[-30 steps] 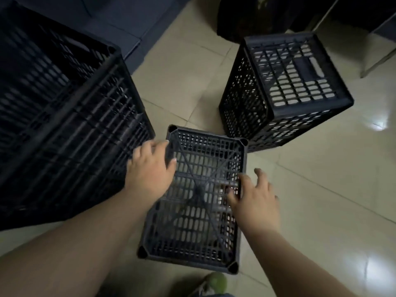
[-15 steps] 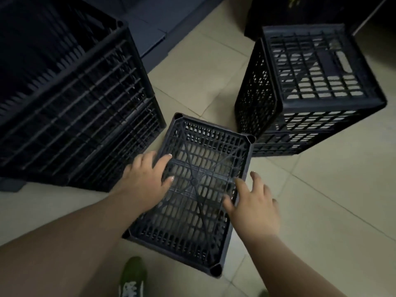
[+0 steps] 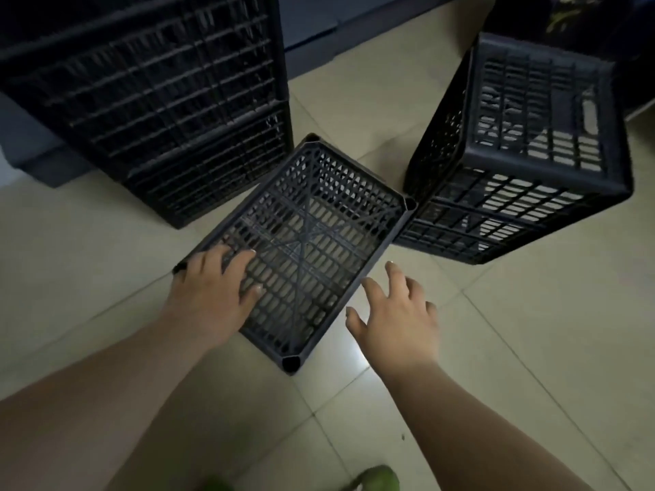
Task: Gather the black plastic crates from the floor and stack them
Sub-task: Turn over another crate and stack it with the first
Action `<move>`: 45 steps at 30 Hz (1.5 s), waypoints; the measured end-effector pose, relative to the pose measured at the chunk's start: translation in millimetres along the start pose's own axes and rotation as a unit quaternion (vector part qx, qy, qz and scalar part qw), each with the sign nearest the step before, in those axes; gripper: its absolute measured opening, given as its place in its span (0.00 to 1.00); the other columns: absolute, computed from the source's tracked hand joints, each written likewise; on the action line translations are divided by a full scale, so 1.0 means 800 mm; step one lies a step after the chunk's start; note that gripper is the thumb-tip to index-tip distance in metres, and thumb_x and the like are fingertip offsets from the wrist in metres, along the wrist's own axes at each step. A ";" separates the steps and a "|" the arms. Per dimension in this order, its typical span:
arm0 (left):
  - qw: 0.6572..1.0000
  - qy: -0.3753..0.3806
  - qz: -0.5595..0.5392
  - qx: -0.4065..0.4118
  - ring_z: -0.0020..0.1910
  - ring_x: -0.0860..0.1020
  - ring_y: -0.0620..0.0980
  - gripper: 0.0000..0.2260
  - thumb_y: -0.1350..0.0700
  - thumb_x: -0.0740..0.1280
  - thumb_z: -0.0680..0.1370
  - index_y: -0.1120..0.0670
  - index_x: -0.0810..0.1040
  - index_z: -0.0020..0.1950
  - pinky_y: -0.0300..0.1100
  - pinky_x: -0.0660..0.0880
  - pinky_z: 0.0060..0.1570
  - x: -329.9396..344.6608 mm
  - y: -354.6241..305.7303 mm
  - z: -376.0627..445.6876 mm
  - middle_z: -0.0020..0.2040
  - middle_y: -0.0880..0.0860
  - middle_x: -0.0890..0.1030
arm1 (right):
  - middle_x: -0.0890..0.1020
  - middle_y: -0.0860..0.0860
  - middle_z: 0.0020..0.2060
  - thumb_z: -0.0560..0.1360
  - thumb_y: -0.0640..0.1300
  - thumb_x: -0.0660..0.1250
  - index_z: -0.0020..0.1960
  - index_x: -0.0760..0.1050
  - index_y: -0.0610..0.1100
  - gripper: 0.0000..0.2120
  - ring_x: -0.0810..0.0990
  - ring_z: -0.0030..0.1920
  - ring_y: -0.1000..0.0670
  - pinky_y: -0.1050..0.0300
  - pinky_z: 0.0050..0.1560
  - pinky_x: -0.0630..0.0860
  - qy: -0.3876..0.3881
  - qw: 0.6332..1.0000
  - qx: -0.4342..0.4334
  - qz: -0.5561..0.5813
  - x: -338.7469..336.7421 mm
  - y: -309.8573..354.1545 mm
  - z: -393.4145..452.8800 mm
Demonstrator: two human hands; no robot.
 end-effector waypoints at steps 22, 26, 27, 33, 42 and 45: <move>0.983 -0.150 -0.015 -0.103 0.74 0.53 0.60 0.32 0.28 0.48 0.72 0.37 0.55 0.74 0.57 0.58 0.71 0.221 0.122 0.100 0.77 0.56 0.53 | 0.45 0.50 0.77 0.75 0.69 0.52 0.74 0.60 0.56 0.32 0.45 0.76 0.37 0.41 0.70 0.58 -0.126 0.988 -0.026 0.090 0.269 0.049 0.119; 0.980 -0.089 -0.075 -0.160 0.76 0.47 0.62 0.38 0.22 0.47 0.66 0.32 0.50 0.74 0.56 0.50 0.74 0.256 0.143 0.121 0.79 0.55 0.43 | 0.46 0.52 0.77 0.75 0.66 0.56 0.70 0.66 0.57 0.26 0.42 0.76 0.38 0.42 0.70 0.59 -0.176 0.972 -0.059 0.146 0.275 0.054 0.117; 0.978 -0.077 -0.100 -0.168 0.76 0.48 0.63 0.39 0.21 0.46 0.65 0.32 0.52 0.74 0.55 0.51 0.74 0.260 0.145 0.120 0.79 0.55 0.42 | 0.46 0.52 0.77 0.75 0.65 0.57 0.70 0.67 0.57 0.25 0.42 0.76 0.38 0.43 0.70 0.59 -0.182 0.969 -0.059 0.155 0.273 0.052 0.114; 0.972 -0.025 -0.091 -0.215 0.76 0.50 0.62 0.38 0.22 0.45 0.68 0.35 0.52 0.75 0.56 0.55 0.72 0.275 0.139 0.075 0.79 0.56 0.41 | 0.46 0.45 0.76 0.74 0.65 0.57 0.70 0.67 0.52 0.29 0.47 0.74 0.34 0.40 0.69 0.59 -0.091 0.987 -0.018 0.130 0.284 0.081 0.078; 0.940 -0.033 -0.098 -0.325 0.73 0.54 0.59 0.33 0.30 0.37 0.74 0.39 0.51 0.76 0.59 0.58 0.66 0.302 0.119 -0.020 0.76 0.62 0.50 | 0.53 0.49 0.76 0.73 0.66 0.60 0.69 0.66 0.56 0.28 0.54 0.75 0.40 0.35 0.70 0.54 -0.122 0.972 -0.183 -0.087 0.315 0.127 -0.003; 0.938 -0.034 -0.083 -0.334 0.72 0.57 0.58 0.32 0.30 0.36 0.74 0.38 0.52 0.76 0.58 0.58 0.65 0.310 0.115 -0.045 0.74 0.60 0.55 | 0.60 0.48 0.74 0.74 0.59 0.65 0.65 0.71 0.53 0.22 0.61 0.73 0.40 0.33 0.68 0.58 -0.179 0.939 -0.259 -0.141 0.314 0.124 -0.011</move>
Point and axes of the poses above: each hand's wrist, its own z-axis towards the middle knuckle, its own x-axis out of the palm, y = z × x, the point moved 8 cm from there along z, towards the middle knuckle
